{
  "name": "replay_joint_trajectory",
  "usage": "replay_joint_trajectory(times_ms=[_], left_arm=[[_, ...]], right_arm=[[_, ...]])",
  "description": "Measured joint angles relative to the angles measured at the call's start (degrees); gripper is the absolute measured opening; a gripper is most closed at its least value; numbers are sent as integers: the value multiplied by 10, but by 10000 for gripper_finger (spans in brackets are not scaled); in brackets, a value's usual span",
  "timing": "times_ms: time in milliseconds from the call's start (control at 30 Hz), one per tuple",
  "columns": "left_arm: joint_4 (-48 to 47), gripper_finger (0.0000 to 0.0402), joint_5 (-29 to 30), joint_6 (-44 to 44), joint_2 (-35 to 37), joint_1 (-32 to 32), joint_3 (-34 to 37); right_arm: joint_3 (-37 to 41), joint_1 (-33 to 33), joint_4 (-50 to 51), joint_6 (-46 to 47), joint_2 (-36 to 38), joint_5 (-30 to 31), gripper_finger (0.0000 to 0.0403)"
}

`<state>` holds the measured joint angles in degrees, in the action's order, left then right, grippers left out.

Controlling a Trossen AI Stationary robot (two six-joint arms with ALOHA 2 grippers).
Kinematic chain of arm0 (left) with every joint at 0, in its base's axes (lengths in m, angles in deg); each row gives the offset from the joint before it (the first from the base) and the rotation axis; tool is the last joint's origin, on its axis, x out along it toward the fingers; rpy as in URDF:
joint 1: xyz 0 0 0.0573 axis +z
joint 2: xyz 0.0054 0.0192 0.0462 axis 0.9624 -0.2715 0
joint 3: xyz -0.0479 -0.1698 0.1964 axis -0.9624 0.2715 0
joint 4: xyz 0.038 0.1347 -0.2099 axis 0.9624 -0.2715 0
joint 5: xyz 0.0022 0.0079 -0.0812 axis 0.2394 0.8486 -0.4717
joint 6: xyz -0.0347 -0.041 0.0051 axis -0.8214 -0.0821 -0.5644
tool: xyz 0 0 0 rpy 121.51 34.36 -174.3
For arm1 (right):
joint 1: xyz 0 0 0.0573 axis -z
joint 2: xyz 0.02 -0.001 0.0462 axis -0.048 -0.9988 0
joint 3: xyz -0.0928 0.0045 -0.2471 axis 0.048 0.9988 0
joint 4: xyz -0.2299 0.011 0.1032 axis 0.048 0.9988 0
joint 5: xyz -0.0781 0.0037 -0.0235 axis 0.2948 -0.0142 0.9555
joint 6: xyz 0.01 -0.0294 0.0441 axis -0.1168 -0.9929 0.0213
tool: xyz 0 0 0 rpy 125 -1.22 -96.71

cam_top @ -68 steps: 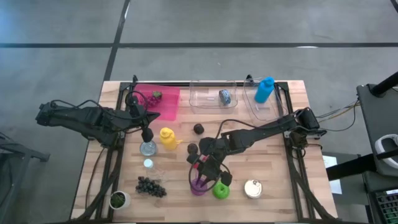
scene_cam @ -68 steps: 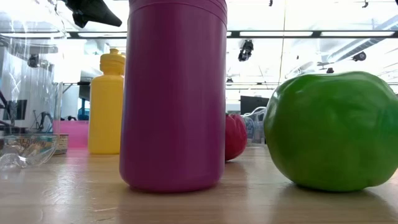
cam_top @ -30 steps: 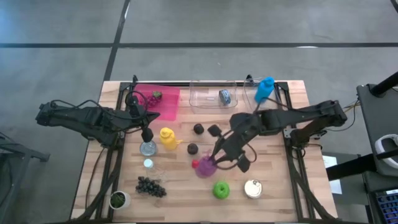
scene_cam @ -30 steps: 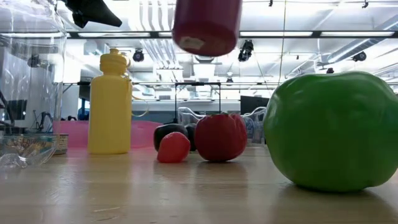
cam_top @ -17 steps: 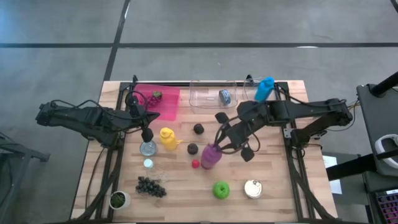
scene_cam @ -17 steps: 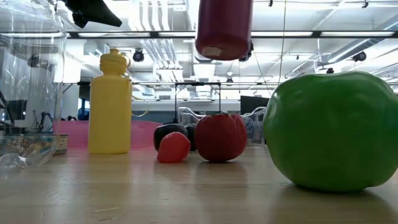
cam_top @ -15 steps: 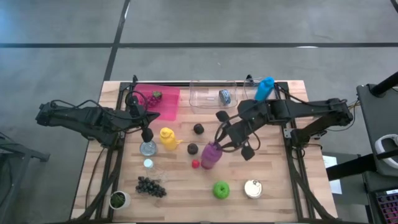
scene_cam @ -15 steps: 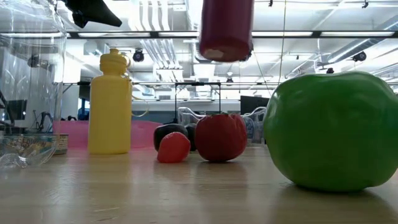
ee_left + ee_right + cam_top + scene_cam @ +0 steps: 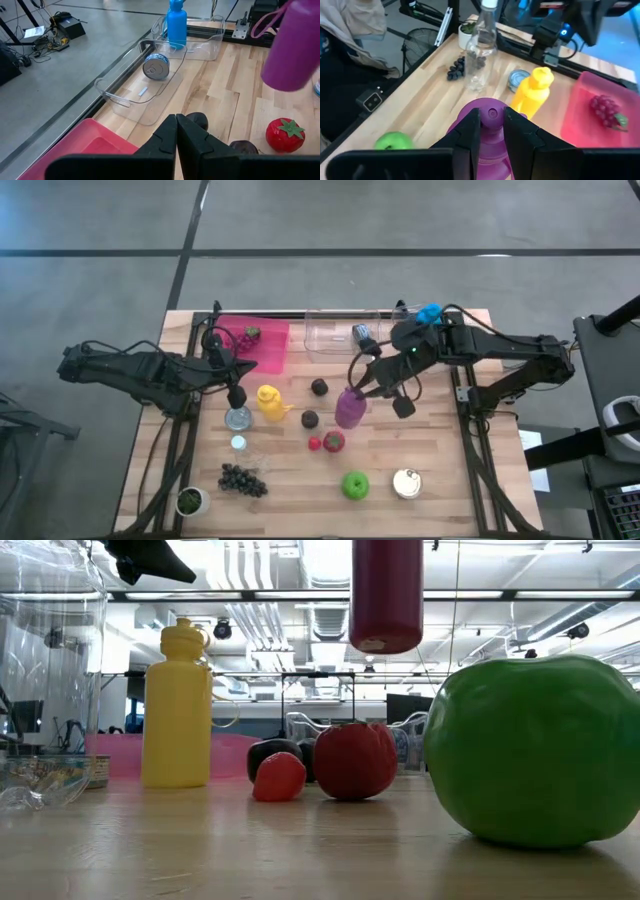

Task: Pick & Place Food Item
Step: Put the purple water bottle into the right transparent bin

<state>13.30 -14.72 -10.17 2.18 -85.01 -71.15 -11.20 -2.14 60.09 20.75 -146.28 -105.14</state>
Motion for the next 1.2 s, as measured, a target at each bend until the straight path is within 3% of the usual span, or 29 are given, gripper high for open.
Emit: replay_joint_trajectory(times_ms=[433, 900, 1200], left_arm=[[0, 10, 0, 0, 0, 0, 0], [0, 10, 0, 0, 0, 0, 0], [0, 10, 0, 0, 0, 0, 0]], right_arm=[[57, 53, 8, 6, 79, 5, 68], [147, 142, -16, 84, 183, 122, 68], [175, 190, -16, 122, 223, 147, 68]])
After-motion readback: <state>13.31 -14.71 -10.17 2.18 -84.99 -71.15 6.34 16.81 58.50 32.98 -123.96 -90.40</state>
